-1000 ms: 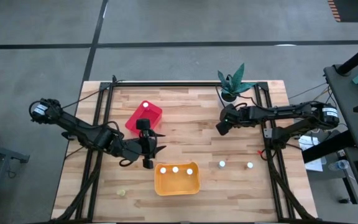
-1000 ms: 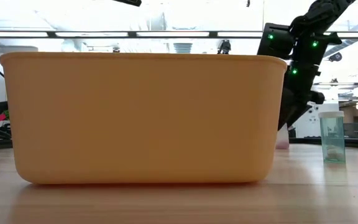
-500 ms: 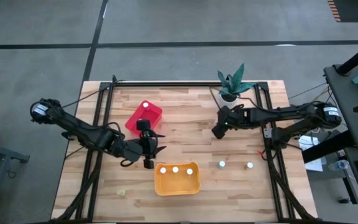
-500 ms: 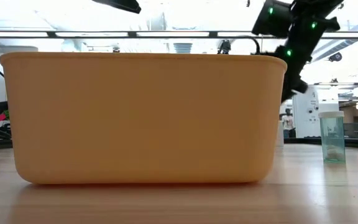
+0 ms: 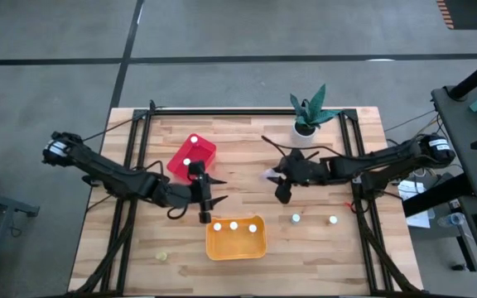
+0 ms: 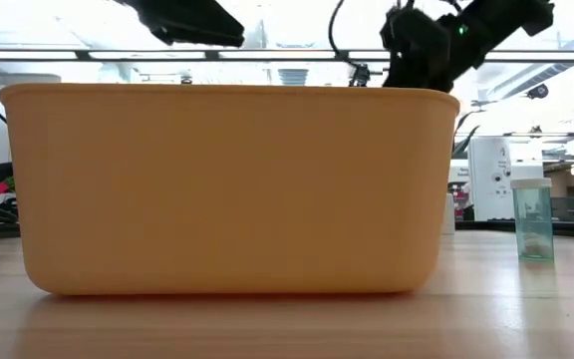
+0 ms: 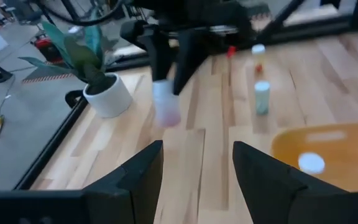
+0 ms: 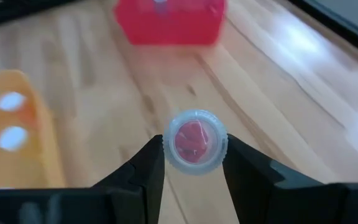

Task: Pick and place medicine bottles into bin by pill shape (circle, oval)
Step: Put the white capsule bottle into the red bin

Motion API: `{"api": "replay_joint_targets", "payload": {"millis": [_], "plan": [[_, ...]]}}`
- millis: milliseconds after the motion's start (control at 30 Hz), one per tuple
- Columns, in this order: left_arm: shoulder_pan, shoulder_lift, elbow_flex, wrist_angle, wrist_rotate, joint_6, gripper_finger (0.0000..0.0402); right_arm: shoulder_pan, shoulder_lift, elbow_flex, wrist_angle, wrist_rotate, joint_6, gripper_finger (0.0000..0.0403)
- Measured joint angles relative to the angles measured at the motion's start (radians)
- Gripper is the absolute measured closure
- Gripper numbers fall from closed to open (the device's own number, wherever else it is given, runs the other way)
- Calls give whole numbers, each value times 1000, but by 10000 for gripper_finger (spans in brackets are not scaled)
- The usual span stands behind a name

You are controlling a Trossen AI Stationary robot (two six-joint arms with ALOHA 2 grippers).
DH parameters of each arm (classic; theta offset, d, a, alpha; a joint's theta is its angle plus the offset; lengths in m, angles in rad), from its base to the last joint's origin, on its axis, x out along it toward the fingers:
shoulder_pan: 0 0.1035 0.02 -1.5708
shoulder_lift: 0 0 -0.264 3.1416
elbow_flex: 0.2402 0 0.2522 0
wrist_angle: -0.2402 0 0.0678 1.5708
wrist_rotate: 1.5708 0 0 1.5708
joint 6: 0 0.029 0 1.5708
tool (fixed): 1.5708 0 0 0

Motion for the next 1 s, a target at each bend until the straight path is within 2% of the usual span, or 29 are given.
{"api": "replay_joint_targets", "payload": {"millis": [400, 733, 1000], "plan": [[79, 36, -151, 356, 93, -3, 224, 44, 14, 0, 180, 0, -103, 269], [133, 230, -154, 594, 186, -5, 224, 46, 84, -1, 300, -72, -147, 268], [169, 340, -124, 654, 299, -56, 224, 46, 116, -1, 317, -73, -173, 268]]}}
